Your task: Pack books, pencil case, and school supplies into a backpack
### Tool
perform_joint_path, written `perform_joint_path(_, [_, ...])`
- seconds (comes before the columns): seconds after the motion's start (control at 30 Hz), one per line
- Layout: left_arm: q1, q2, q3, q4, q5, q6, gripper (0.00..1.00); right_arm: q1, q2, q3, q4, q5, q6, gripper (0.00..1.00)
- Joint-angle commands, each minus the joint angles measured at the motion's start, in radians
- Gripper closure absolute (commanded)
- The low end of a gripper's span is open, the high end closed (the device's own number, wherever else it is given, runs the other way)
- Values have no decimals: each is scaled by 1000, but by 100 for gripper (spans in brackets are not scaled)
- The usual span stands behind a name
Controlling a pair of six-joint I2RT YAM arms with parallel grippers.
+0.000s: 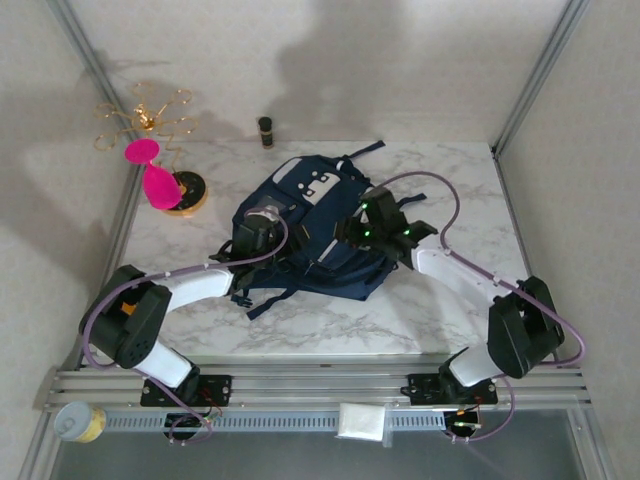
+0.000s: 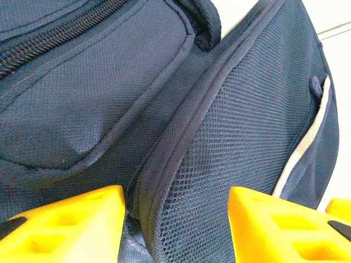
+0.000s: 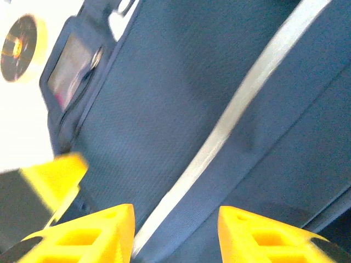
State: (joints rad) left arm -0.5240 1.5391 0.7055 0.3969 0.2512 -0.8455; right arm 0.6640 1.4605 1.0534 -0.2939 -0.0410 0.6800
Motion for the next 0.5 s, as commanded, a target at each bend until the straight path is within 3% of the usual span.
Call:
perform_joint_path(0.0, [-1,-9,-25,107,48,-64,48,152,-30,-29,-87,122,135,57])
perform_joint_path(0.17, [16,-62,-40,57,41,-43,47,347,71,20,-137,289,325,57])
perform_joint_path(0.27, [41,-80,-49,23,39,-35,47,381,151,56,-144,329,391,63])
perform_joint_path(0.47, [66,-112,-60,7,45,-7,46,408,256,109,-121,367,489,65])
